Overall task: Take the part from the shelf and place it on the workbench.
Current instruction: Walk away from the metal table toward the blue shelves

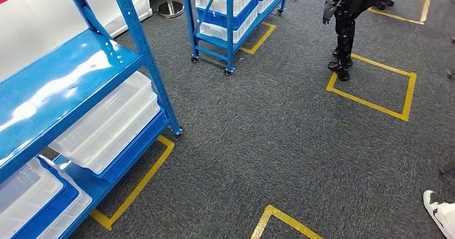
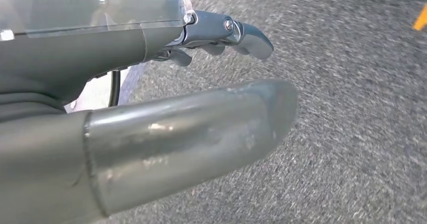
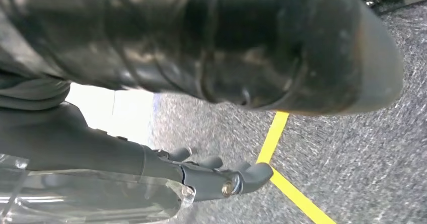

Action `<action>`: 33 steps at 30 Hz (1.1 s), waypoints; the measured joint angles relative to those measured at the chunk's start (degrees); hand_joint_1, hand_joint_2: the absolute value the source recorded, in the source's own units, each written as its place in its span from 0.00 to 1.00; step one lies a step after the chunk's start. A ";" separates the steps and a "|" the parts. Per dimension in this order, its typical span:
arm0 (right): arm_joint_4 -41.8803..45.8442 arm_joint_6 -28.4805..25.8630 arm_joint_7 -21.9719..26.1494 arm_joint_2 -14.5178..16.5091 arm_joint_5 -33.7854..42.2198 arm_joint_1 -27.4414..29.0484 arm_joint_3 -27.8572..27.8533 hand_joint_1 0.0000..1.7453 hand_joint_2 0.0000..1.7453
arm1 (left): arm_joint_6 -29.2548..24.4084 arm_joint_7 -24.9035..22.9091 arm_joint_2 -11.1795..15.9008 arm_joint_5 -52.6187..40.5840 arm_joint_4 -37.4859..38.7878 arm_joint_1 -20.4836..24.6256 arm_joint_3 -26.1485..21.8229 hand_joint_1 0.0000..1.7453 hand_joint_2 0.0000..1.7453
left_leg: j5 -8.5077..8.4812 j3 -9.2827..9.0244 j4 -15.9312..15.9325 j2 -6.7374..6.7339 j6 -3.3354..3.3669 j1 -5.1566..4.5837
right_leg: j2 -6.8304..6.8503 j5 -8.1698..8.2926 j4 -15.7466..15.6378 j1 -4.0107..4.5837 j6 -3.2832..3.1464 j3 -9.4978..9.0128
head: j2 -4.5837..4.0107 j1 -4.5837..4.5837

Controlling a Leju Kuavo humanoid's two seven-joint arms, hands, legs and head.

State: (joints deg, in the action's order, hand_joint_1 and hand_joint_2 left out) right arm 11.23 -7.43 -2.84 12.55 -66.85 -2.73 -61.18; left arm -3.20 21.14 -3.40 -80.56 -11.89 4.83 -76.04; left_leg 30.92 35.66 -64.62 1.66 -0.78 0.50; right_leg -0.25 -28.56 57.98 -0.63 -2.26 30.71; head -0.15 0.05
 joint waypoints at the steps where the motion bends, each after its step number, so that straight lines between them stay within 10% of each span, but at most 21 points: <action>1: 0.00 0.00 0.00 0.00 -0.01 0.08 0.00 0.00 0.00 | 0.02 -0.02 -0.01 0.00 0.00 0.13 0.01 0.00 0.00 | 1.80 1.97 -3.93 -0.75 -0.20 0.10 | 0.87 -0.08 0.01 0.09 -0.17 -0.01 | 0.00 -0.02; 4: 0.00 0.01 0.01 0.00 -0.02 0.08 0.00 0.00 0.00 | 0.08 -0.05 -0.02 0.01 0.00 0.00 0.01 0.00 0.00 | 2.05 4.14 -8.18 -1.40 -0.69 0.44 | 3.22 -0.42 0.13 0.19 -0.16 -0.12 | 0.00 -0.03; 8: 0.00 0.10 0.01 0.00 -0.14 0.00 0.00 0.00 0.00 | 0.09 -0.04 0.03 0.02 0.00 0.01 0.00 0.00 0.00 | -3.92 -3.00 5.51 -4.94 -0.28 0.19 | 5.83 -1.35 0.53 0.42 0.71 -0.85 | 0.00 -0.02; 11: 0.00 0.04 0.02 0.02 -0.17 -0.35 0.00 0.00 0.00 | 0.11 -0.02 0.04 0.02 0.00 -0.07 0.02 0.00 0.00 | -4.04 -3.59 6.97 -4.34 0.49 -0.18 | 7.32 -1.69 0.44 0.55 1.54 -1.33 | 0.00 -0.01; 14: 0.00 0.01 0.01 0.02 -0.18 -0.49 0.00 0.00 0.00 | 0.11 -0.04 0.03 0.02 0.00 -0.16 0.02 0.00 0.00 | -4.51 -4.03 7.78 -2.55 1.62 0.21 | 4.43 -4.16 3.52 0.14 2.23 -0.58 | 0.00 0.05; 18: 0.00 0.00 0.01 0.00 -0.18 -0.21 0.00 0.00 0.00 | 0.11 -0.05 0.02 0.02 0.00 0.12 0.04 0.00 0.00 | -4.64 -3.84 7.77 0.05 2.24 0.16 | 0.52 -9.59 16.54 -0.12 2.41 6.07 | 0.00 0.07; 23: -0.01 -0.01 0.01 -0.01 -0.18 -0.03 0.00 0.00 0.00 | 0.16 -0.07 -0.04 0.02 0.00 0.10 0.04 0.00 0.00 | -4.37 -3.87 7.12 3.82 1.60 0.05 | -2.89 -1.08 3.61 -0.23 1.82 1.20 | 0.00 0.08; 26: -0.02 -0.01 0.04 -0.02 -0.18 -0.27 0.00 0.00 0.00 | 0.20 -0.10 -0.05 0.02 0.00 -0.03 0.04 0.00 0.00 | -4.45 -3.29 6.98 5.40 0.46 0.19 | -3.23 -0.70 1.43 -0.05 1.52 0.42 | 0.00 0.06; 29: -0.02 -0.01 0.00 0.03 -0.19 -0.28 -0.01 0.00 0.00 | 0.21 -0.22 -0.06 0.05 0.00 -0.24 0.04 0.00 0.00 | -2.83 -1.93 4.50 2.70 -0.36 0.35 | -1.18 -0.30 0.59 -0.18 0.45 0.00 | 0.00 0.02; 33: -0.03 0.00 -0.17 0.07 -0.20 0.13 -0.02 0.00 0.00 | 0.21 -0.49 -0.02 0.17 0.00 0.06 0.06 0.00 0.00 | 3.11 4.52 -8.65 -1.13 -1.14 0.37 | 2.13 -0.50 0.53 0.04 -0.16 -0.02 | 0.00 -0.03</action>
State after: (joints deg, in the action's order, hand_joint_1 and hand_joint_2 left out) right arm 11.20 -7.43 -3.01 12.61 -67.06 -2.60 -61.20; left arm -2.99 20.65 -3.43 -80.40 -11.89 4.88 -75.98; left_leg 34.04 40.18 -73.28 0.53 -1.92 0.88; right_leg 1.89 -29.06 58.51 -0.60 -2.42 30.69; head -0.15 0.02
